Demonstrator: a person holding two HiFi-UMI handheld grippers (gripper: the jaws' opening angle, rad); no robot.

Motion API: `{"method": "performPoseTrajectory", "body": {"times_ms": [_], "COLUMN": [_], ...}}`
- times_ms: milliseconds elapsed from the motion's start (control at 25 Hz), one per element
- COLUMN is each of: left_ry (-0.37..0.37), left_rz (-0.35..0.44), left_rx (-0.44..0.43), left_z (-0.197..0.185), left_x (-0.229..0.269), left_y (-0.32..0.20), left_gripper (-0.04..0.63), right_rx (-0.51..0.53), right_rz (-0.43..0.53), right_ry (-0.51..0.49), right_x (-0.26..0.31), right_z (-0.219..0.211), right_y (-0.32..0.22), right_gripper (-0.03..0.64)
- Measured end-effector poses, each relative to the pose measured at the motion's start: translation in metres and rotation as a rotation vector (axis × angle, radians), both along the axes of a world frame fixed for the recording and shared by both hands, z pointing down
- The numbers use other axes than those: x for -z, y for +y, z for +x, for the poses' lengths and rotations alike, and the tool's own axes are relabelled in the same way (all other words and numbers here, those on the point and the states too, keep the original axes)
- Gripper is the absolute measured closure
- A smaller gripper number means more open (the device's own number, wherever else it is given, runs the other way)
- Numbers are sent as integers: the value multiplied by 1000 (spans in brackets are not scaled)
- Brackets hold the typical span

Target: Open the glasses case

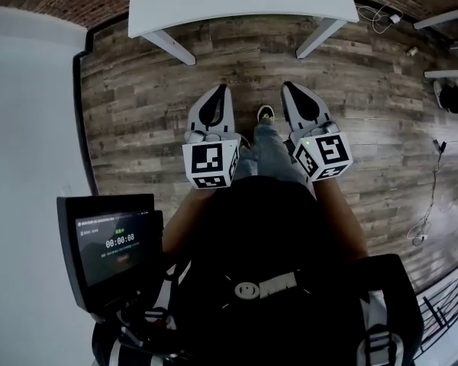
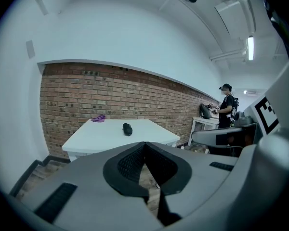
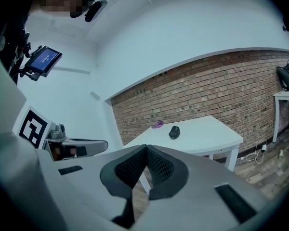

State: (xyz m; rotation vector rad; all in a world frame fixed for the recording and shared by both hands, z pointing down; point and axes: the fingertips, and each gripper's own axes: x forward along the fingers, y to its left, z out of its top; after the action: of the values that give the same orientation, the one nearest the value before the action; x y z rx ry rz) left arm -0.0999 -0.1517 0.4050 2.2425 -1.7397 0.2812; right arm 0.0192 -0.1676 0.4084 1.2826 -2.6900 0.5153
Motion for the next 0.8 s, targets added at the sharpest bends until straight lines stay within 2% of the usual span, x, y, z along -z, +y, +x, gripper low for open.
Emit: {"method": "performPoseTrajectory", "body": {"times_ms": [160, 520, 800], "left_ry": [-20, -85, -80], "left_rz": [-3, -8, -3], "left_rx": [4, 47, 55], "left_z": [1, -4, -7], "left_x": [-3, 3, 6], "left_y": [-29, -136, -186], "left_gripper": [595, 596, 595], "right_rx": [20, 57, 60], "right_rz": [2, -22, -28], "right_ry": [-11, -30, -30], "right_x": [-7, -12, -12], "right_z": [0, 6, 0], "right_y": [-33, -144, -195], "right_gripper": [612, 612, 612]}}
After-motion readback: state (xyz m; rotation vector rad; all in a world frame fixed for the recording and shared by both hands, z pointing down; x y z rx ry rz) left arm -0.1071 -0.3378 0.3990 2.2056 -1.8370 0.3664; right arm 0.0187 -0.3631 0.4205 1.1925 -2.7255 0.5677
